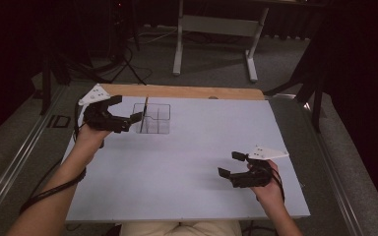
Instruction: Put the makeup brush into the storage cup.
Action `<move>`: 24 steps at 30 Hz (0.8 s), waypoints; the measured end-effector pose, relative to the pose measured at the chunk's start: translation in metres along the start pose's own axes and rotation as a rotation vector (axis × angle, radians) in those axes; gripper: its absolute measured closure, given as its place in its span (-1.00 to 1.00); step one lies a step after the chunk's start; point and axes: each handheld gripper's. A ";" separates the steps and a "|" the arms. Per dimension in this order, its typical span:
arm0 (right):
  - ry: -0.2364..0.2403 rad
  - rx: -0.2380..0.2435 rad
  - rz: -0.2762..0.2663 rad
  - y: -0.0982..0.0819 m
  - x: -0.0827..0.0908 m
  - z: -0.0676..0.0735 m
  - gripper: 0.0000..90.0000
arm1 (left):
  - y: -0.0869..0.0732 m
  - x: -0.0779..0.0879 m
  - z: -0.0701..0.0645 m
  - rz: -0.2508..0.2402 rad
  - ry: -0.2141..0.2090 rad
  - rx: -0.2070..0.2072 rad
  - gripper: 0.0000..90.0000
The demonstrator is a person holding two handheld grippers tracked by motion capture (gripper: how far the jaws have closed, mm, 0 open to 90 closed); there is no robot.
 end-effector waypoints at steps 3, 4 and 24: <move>-0.001 0.000 0.001 0.000 0.000 0.000 -0.67 | -0.003 0.004 -0.003 -0.013 -0.008 0.004 -0.96; -0.002 0.003 0.001 0.000 0.000 0.000 -0.67 | -0.004 0.005 -0.005 -0.012 -0.015 -0.003 -0.96; 0.002 -0.005 0.002 -0.001 -0.001 -0.001 -0.67 | -0.024 0.021 -0.033 0.012 -0.113 -0.008 -0.96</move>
Point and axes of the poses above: each handheld gripper's, and its own axes: x roughly backward along the jaws, y roughly out of its top, z roughly to its left, and after that the axes turned 13 degrees about -z, right-handed
